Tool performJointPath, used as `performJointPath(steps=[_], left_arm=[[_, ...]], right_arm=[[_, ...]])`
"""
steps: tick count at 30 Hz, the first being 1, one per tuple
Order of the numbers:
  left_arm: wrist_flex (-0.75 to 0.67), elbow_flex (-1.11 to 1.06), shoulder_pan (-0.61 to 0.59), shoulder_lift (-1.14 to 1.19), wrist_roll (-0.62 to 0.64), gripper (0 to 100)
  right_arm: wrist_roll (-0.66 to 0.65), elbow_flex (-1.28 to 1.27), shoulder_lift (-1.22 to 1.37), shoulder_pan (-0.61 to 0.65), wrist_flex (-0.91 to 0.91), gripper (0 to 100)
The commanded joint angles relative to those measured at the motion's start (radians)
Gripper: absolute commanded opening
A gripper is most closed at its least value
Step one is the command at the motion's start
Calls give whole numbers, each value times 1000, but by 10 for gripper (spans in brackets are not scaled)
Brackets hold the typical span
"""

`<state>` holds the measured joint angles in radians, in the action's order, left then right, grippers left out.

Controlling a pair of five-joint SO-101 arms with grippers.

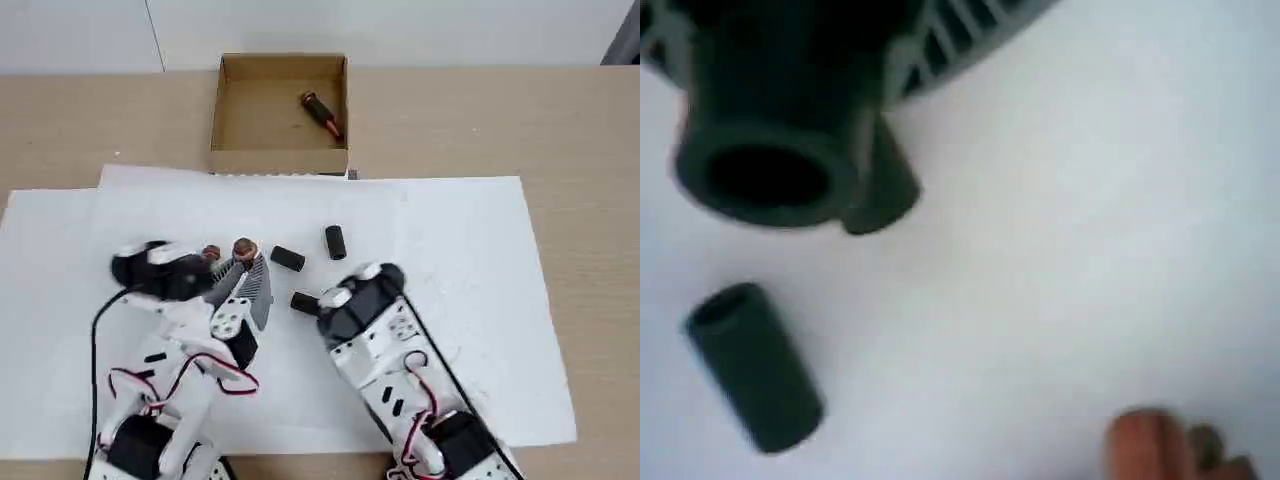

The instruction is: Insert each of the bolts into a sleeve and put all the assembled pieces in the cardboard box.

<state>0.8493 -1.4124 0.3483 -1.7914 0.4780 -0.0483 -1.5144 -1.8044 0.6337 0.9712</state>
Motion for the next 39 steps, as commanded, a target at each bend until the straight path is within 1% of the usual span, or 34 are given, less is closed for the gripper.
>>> performJointPath(steps=[1, 4, 8, 15, 20, 24, 31, 39], left_arm=[[-35, 5, -2, -31, 81, 8], [-72, -2, -3, -26, 147, 7], [-120, -2, 0, -26, 190, 6], [-167, -35, 6, -25, 196, 6], [-164, -74, 72, -25, 196, 6], [-166, -79, 100, -25, 196, 6], [-166, -105, 103, -25, 198, 6], [-175, -128, 103, -25, 252, 6]], right_arm=[[6, -20, -8, 44, -65, 4], [5, -55, -8, 77, -108, 4], [5, -69, -8, 108, -147, 4], [5, -66, -8, 108, -176, 4], [5, -64, -8, 108, -176, 4], [5, -63, -8, 108, -176, 4], [5, -60, -8, 108, -176, 4], [5, -25, -8, 108, -168, 4]])
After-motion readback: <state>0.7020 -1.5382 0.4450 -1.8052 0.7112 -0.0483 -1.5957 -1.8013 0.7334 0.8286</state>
